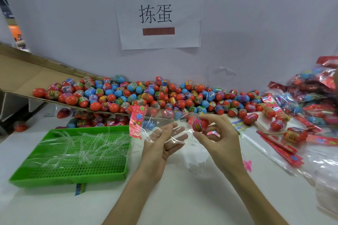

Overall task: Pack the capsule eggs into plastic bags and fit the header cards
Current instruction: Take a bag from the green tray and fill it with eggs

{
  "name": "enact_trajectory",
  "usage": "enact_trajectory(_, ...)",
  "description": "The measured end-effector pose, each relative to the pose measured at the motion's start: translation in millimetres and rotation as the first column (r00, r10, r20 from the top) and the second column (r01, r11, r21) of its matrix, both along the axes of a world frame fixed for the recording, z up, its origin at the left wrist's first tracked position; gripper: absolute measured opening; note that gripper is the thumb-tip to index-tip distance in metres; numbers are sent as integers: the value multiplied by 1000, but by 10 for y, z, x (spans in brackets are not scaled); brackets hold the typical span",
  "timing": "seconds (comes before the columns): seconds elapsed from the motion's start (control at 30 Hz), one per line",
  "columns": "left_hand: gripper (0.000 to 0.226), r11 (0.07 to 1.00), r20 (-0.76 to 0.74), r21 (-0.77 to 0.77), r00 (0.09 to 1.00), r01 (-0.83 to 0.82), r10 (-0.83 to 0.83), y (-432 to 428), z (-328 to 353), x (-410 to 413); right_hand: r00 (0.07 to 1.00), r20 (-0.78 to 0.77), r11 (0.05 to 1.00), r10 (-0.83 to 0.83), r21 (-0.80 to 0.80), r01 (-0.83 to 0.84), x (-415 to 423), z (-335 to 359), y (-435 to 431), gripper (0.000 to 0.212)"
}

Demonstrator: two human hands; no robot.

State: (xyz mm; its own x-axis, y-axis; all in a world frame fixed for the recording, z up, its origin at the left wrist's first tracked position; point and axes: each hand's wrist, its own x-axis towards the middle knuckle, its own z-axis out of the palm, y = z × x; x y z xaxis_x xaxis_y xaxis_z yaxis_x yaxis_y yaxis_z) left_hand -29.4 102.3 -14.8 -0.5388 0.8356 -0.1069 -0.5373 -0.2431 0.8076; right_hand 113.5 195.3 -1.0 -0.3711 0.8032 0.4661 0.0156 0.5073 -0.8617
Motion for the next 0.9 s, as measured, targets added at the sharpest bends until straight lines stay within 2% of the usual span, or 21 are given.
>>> enact_trajectory(0.13, 49, 999, -14, 7, 999, 38, -38, -7, 2, 12, 999, 30, 998, 16, 56, -18, -21, -49, -5, 54)
enact_trajectory(0.23, 51, 999, -22, 16, 999, 44, -44, -1, -1, 11, 997, 34, 997, 69, 42, -70, -53, -74, -25, 49)
enact_trajectory(0.4, 50, 998, -45, 9, 997, 64, -63, -5, -4, 6, 999, -2, 998, 45, 41, -45, -31, -62, -24, 43)
enact_trajectory(0.67, 48, 985, -72, 11, 982, 174, -173, -25, 5, 45, 998, 51, 999, 41, 29, -42, -40, -56, -59, 17)
enact_trajectory(0.77, 42, 983, -54, 18, 982, 180, -179, -22, -2, 47, 989, 123, 990, 79, 106, -93, -29, -70, -54, 29)
enact_trajectory(0.9, 46, 989, -5, -13, 989, 146, -147, 1, -13, 40, 922, 344, 950, 178, 185, -253, -48, -110, -98, 53)
